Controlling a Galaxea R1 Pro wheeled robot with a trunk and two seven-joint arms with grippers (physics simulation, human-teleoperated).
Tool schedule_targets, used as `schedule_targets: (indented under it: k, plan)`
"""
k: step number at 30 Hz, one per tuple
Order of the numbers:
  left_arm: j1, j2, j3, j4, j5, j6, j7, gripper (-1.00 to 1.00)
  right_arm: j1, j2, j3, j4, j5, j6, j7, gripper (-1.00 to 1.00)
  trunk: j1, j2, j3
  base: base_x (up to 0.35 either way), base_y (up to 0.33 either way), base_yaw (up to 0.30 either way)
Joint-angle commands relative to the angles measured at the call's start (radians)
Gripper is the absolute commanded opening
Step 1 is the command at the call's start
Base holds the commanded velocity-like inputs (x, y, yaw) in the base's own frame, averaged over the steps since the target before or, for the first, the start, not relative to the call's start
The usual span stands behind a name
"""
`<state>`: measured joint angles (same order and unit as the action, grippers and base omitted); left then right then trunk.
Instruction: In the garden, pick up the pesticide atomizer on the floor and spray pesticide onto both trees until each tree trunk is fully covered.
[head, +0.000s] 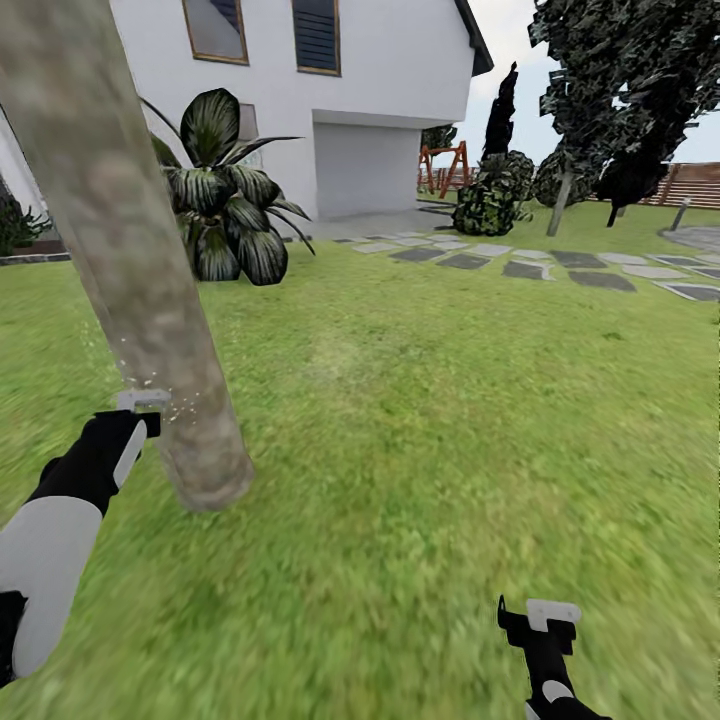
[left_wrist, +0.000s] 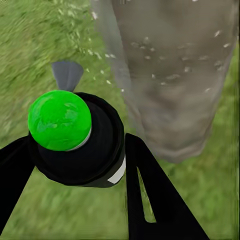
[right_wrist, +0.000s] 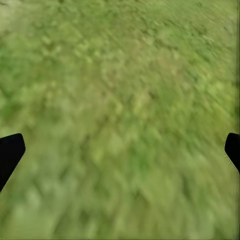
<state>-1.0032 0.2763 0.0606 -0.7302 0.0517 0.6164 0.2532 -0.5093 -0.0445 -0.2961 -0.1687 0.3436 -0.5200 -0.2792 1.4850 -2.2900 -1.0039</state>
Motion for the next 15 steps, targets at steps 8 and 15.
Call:
schedule_targets:
  k: [8, 15]
  plan:
    - [0.0, 0.0, -0.001, -0.003, -0.001, 0.0, 0.0, -1.0, 0.0, 0.0, 0.0, 0.0, 0.0, 0.0, 0.0, 1.0, 0.0, 0.0, 0.0, 0.219, -0.198, 0.0]
    - [0.001, 0.0, -0.001, -0.003, 0.0, -0.001, 0.0, -1.0, 0.0, 0.0, 0.0, 0.0, 0.0, 0.0, 0.0, 1.0, 0.0, 0.0, 0.0, 0.165, -0.203, 0.0]
